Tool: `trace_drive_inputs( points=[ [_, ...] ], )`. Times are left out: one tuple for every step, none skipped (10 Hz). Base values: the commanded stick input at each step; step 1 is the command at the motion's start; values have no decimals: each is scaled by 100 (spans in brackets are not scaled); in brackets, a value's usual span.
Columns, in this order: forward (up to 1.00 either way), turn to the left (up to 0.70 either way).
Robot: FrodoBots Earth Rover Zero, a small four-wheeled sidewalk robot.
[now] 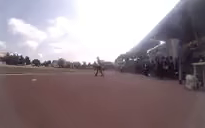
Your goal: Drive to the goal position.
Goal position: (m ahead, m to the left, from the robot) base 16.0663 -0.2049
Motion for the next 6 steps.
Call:
trace_drive_inputs(
  points=[
    [70, -35],
    [70, -27],
    [70, -7],
    [70, -2],
    [70, 0],
    [70, 0]
  ],
)
